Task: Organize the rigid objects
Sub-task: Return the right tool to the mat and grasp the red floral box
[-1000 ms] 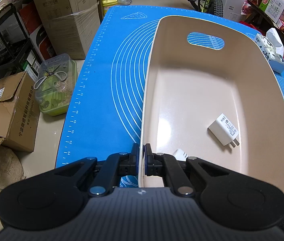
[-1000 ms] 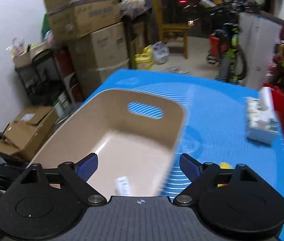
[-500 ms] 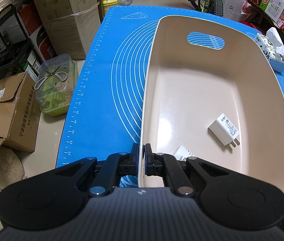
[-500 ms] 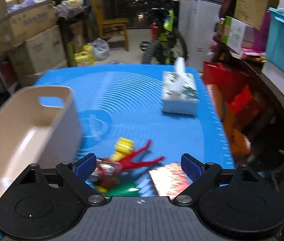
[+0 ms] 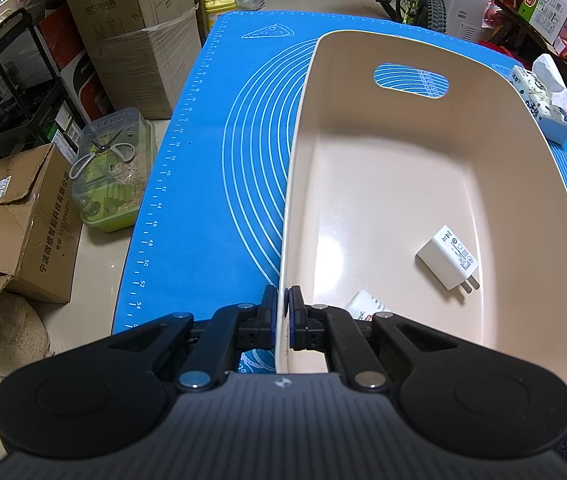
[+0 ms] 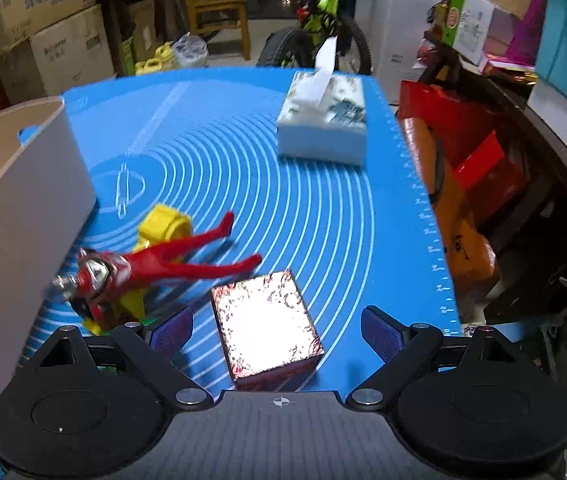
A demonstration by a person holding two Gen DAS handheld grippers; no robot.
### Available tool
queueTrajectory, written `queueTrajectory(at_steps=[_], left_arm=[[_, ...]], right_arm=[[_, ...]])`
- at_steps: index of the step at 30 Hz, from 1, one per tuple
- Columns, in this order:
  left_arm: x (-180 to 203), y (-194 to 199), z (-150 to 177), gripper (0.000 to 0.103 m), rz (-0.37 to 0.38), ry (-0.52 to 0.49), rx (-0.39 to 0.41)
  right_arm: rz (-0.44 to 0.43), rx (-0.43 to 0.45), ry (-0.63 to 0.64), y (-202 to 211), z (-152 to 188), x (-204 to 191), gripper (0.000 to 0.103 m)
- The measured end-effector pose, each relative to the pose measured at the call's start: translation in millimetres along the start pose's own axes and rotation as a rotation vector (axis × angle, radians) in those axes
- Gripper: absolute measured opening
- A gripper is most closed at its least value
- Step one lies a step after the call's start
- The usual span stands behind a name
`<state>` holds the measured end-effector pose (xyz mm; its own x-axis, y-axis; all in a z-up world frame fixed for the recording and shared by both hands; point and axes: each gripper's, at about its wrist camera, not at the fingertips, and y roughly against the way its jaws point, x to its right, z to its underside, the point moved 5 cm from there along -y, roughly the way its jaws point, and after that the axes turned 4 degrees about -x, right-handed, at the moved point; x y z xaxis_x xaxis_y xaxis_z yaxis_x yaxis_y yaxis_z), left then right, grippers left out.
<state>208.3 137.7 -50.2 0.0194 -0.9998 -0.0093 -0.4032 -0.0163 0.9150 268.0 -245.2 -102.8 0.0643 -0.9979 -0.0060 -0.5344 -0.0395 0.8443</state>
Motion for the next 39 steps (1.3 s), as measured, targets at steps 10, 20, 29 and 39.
queueTrajectory(at_steps=[10,20,29,39], left_arm=[[-1.9,0.3,-0.4,0.008,-0.003,-0.003,-0.001],[-2.0,0.5,-0.8,0.007,-0.003,-0.002,-0.001],[-2.0,0.4,-0.7,0.007,-0.004,-0.002,-0.001],[-2.5,0.4,-0.6,0.007,-0.004,0.002,-0.002]], right_arm=[[-0.003,-0.019,0.045,-20.3,6.1,-11.0,0.075],[0.056,0.043,0.044,-9.5,10.3,-12.0,0.059],[0.074,0.136,0.013,33.1,4.6,-6.9,0.059],[0.007,0.246,0.052,90.5,-21.8,-43.9,0.059]])
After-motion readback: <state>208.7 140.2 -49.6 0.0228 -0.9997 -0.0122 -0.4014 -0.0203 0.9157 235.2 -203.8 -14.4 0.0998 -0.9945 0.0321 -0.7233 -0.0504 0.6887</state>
